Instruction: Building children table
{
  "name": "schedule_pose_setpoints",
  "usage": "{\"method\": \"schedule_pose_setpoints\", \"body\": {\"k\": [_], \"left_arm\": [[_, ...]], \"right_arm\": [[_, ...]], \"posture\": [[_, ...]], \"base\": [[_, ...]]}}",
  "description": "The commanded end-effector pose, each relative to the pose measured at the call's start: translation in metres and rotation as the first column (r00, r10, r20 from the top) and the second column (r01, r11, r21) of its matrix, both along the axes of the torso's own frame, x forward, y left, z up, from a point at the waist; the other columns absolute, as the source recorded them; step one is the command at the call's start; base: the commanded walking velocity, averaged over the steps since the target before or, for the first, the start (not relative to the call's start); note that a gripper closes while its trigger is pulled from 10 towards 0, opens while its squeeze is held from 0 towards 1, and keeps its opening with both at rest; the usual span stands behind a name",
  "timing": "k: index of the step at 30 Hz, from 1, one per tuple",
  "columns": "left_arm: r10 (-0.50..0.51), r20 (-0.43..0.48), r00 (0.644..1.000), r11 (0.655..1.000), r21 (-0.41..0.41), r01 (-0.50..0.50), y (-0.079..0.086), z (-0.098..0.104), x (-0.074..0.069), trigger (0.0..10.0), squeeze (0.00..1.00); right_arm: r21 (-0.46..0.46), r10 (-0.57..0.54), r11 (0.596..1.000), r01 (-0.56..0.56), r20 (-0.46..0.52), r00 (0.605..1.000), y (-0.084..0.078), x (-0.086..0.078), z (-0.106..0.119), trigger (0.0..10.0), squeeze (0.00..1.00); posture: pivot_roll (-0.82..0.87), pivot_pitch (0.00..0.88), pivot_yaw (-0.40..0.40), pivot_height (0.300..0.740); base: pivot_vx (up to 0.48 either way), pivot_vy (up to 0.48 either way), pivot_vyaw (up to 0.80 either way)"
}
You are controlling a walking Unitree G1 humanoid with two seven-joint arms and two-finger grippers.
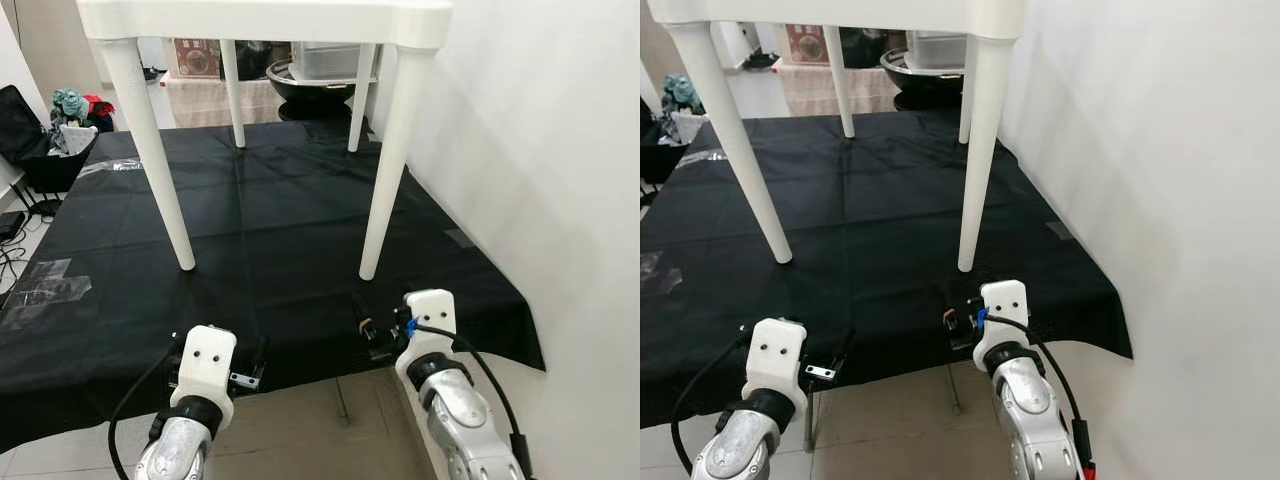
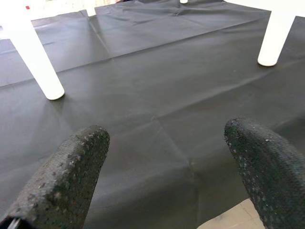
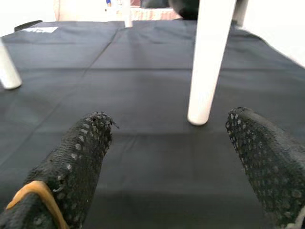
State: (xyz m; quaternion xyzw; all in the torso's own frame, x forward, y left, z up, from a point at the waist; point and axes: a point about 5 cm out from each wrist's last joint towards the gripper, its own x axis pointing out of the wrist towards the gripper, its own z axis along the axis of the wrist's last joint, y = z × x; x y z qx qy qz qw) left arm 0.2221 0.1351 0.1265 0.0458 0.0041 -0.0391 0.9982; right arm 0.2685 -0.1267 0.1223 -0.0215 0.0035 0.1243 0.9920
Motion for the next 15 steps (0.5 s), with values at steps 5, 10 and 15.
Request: {"method": "schedule_pose_setpoints", "body": {"k": [5, 10, 15], "left_arm": [[0.0, -0.042, 0.999, 0.999, -0.041, -0.001, -0.0006, -0.0069, 0.0027, 10.0, 0.0], [0.015, -0.057, 0.998, 0.997, -0.077, -0.019, 0.0012, -0.0087, 0.0033, 10.0, 0.0], [0.024, -0.058, 0.998, 0.996, -0.079, -0.028, 0.0018, -0.0084, 0.0035, 10.0, 0.0]], "right_arm": [[-0.048, 0.021, 0.999, -0.023, -0.029, 0.999, 0.0058, -0.0032, -0.007, 10.0, 0.0], [-0.055, 0.02, 0.998, -0.023, -0.056, 0.998, 0.0068, -0.0034, -0.0103, 10.0, 0.0], [-0.063, 0.033, 0.997, -0.037, -0.061, 0.998, 0.0088, -0.0043, -0.0109, 10.0, 0.0]], "posture": [[0.07, 0.051, -0.014, 0.74], [0.09, 0.069, -0.011, 0.74], [0.08, 0.078, -0.01, 0.74]], "base": [[0.0, 0.0, 0.0], [0.0, 0.0, 0.0], [0.0, 0.0, 0.0]]}}
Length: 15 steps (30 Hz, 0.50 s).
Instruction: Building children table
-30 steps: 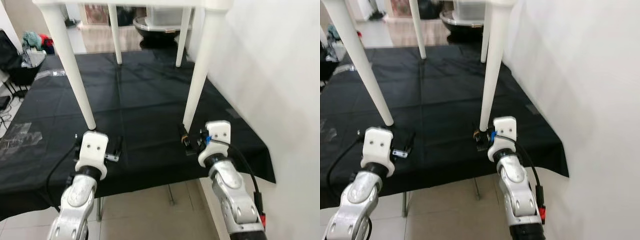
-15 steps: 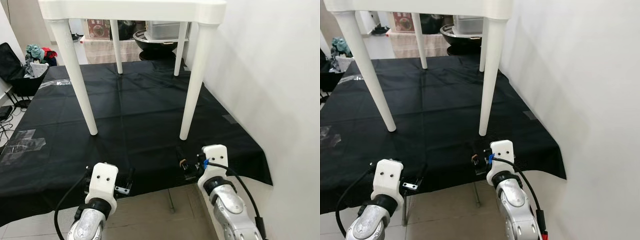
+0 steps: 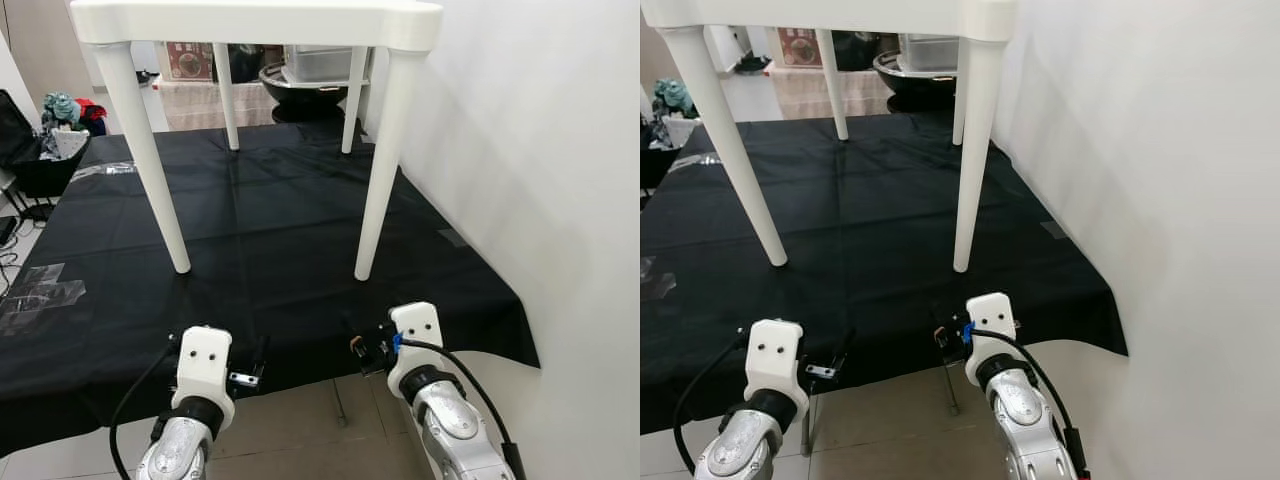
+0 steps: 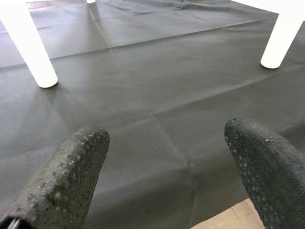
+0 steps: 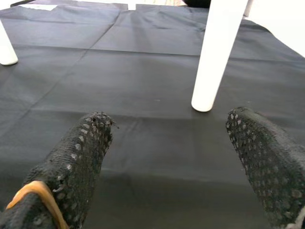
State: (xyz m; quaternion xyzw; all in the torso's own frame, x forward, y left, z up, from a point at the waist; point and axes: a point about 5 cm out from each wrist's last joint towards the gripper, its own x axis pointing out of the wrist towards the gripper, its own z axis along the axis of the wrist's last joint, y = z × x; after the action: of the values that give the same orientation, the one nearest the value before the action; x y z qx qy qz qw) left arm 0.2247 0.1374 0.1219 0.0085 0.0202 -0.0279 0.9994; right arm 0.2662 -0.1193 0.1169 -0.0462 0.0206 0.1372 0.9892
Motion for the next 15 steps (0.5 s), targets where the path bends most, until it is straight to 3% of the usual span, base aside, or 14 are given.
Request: {"method": "schedule_pose_setpoints", "body": {"k": [1, 15], "left_arm": [[-0.001, -0.022, 1.0, 1.0, -0.004, 0.001, -0.001, -0.0036, 0.0003, 10.0, 0.0], [-0.004, -0.024, 1.0, 1.0, 0.002, 0.004, -0.0043, -0.0047, -0.001, 10.0, 0.0]], "right_arm": [[-0.012, 0.008, 1.0, -0.008, -0.033, 0.999, 0.0009, -0.0026, -0.0055, 10.0, 0.0], [-0.037, 0.021, 0.999, -0.022, -0.036, 0.999, 0.0002, -0.0043, -0.0066, 10.0, 0.0]], "posture": [[0.07, 0.083, -0.018, 0.74], [0.05, 0.046, -0.031, 0.74]], "base": [[0.0, 0.0, 0.0], [0.0, 0.0, 0.0]]}}
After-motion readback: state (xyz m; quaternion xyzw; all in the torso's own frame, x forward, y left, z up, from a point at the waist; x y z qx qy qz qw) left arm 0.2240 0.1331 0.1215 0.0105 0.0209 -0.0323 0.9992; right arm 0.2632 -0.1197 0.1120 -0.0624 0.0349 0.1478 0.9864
